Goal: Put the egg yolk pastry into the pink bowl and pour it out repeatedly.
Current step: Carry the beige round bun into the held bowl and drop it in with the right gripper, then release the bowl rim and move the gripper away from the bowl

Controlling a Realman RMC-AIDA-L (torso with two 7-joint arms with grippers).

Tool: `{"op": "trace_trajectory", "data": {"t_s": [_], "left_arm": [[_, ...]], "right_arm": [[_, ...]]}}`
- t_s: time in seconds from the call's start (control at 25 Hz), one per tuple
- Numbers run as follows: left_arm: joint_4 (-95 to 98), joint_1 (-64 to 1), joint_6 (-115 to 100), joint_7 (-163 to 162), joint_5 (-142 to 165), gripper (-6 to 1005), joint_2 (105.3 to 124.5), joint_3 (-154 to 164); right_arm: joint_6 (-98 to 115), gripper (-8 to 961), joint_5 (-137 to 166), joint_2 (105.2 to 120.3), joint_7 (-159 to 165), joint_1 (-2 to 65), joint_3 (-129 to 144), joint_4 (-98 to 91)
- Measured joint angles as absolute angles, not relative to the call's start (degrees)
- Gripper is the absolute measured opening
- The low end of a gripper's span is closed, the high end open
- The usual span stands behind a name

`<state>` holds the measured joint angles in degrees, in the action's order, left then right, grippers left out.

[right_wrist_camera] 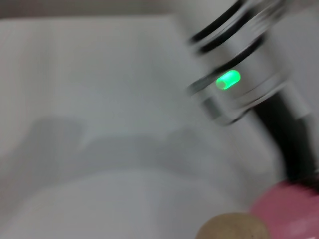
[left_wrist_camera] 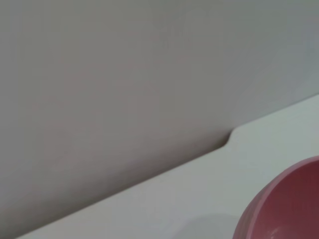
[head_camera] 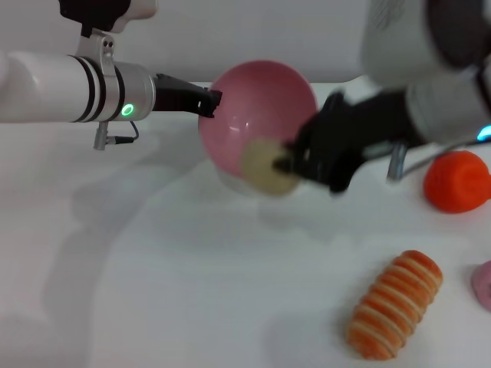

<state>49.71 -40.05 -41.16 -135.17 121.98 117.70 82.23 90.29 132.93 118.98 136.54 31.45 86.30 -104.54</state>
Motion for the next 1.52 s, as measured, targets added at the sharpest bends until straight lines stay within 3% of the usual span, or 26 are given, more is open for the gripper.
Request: {"op": "trace_trajectory", "data": {"t_s": [0.56, 1.04, 1.52], "left_arm": [[49.76, -40.36, -47.04, -135.17, 122.18, 40, 117.58, 82.6], [49.77, -42.07, -52.6, -136.38, 126.65, 41, 117.5, 82.0], [52.05, -46.93, -72.13, -142.71, 142.74, 40, 115.8, 77.99]], "right_arm": [[73.97, 91, 133.36, 118.82, 132.5, 31.05, 85.04, -93.99], [66.86, 528, 128.12, 119.38, 128.67, 24.57, 79.09, -95.31], [65.78, 528, 94.39, 119.07, 103.16, 12.35, 67.54, -87.92]]}}
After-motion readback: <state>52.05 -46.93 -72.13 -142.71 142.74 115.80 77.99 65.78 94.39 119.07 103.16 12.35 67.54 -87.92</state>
